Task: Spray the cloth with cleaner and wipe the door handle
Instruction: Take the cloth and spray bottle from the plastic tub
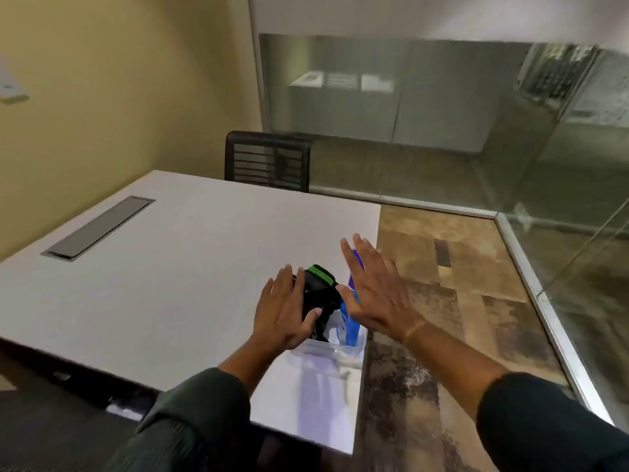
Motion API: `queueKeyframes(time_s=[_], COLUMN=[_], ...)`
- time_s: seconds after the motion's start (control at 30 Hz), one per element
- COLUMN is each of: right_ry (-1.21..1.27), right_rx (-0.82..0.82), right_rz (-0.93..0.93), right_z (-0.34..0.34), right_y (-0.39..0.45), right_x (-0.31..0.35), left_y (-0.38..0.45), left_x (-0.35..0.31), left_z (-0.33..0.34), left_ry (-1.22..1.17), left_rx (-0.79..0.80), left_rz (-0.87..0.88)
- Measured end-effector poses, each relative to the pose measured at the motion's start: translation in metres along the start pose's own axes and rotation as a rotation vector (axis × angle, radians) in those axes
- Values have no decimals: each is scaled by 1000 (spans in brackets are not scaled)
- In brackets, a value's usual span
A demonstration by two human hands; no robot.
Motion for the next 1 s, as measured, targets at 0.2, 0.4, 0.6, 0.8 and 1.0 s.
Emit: queueKeyframes(time_s=[0.2, 0.4, 0.6, 0.8, 1.0], right_ry=[15, 338, 462, 485, 596], right_rx=[69, -151, -278, -266, -259], right_rz=[19, 322, 590, 669, 654], right_z=[39, 21, 21, 41, 62], right_y=[0, -4, -18, -24, -31], right_x=[4, -15, -37, -36, -34], left_y=[20, 38, 57, 75, 60], left_x=[4, 18, 34, 33, 25], left_z=[23, 52, 84, 98, 108], left_ry=[8, -38, -223, -201, -395], left_rx=[26, 143, 263, 234, 164], left_rz=[-16, -16, -165, -259, -443])
Point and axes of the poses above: each hand's wrist, its own y-axis towards the middle knuckle, its own z-axis out of the palm, x = y × z, the point moved 7 cm from there along y, towards the middle knuckle, and after that the axes turned 7 degrees about -y, right-handed, at the moved point
